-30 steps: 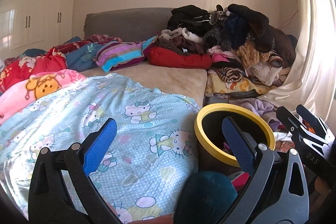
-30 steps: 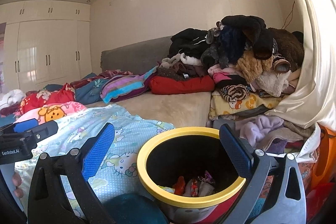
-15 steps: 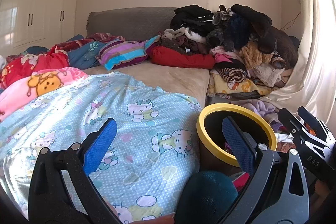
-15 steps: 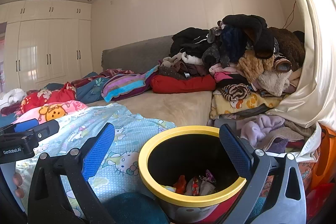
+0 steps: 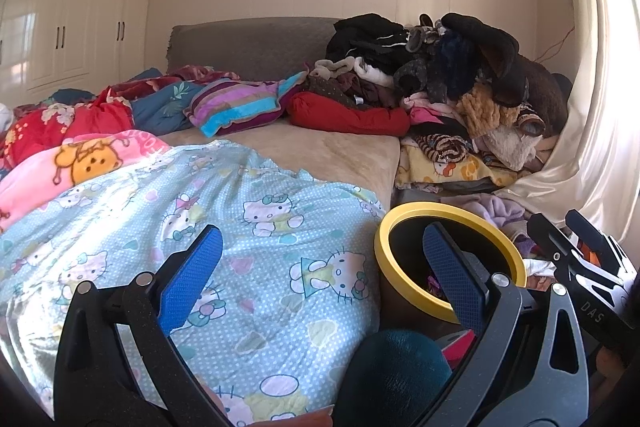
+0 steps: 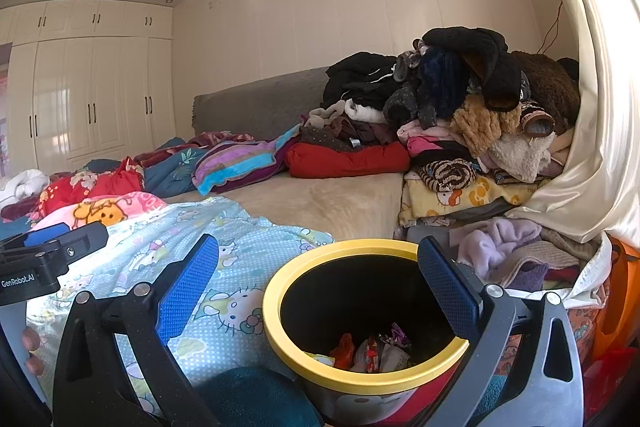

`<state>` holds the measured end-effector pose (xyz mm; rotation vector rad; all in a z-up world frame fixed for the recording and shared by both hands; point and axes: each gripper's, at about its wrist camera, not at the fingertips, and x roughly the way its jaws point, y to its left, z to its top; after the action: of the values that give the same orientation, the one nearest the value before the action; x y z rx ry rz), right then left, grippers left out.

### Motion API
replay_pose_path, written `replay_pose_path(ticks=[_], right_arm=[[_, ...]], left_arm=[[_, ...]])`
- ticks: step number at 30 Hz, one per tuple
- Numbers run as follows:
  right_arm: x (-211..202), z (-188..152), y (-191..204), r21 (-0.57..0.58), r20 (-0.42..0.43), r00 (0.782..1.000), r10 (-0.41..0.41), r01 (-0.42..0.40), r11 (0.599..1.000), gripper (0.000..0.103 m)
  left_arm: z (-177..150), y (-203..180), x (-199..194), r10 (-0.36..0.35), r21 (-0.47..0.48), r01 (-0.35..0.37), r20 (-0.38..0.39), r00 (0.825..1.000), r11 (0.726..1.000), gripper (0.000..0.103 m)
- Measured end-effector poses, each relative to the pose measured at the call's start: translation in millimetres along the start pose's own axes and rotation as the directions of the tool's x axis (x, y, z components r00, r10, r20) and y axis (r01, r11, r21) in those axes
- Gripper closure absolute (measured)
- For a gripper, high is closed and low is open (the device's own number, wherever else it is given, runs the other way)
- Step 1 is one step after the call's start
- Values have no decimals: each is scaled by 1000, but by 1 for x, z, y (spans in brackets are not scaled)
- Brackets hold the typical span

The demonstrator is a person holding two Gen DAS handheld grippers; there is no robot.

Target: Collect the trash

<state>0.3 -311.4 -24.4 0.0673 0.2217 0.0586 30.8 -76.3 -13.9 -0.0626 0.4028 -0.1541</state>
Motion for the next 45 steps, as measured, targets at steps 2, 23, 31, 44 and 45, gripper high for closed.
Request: replay_pose_path(ticks=[2,23,31,44,45], right_arm=[[0,0,0,1,0,1000,1,-1,1000,6],[0,-1,-2,1,-1,1000,-2,2,1000,6],[0,-1,-3,0,1,1000,-4,4,1000,6],[41,31,148,-3,-160,856,492,-499,867,6],[48,26,168,2,-208,820,532,-544,839,6]], left_arm=[[0,0,0,1,-1,-1,-1,1000,1000,11],[0,0,-1,3,0,-3,0,1000,1000,11],[-2,4,2,11,-3,-11,-10,1000,1000,11],[-5,163,-10,377,-250,-400,-134,916,882,11],[-9,188,-15,420,-269,-450,-165,893,851,11]])
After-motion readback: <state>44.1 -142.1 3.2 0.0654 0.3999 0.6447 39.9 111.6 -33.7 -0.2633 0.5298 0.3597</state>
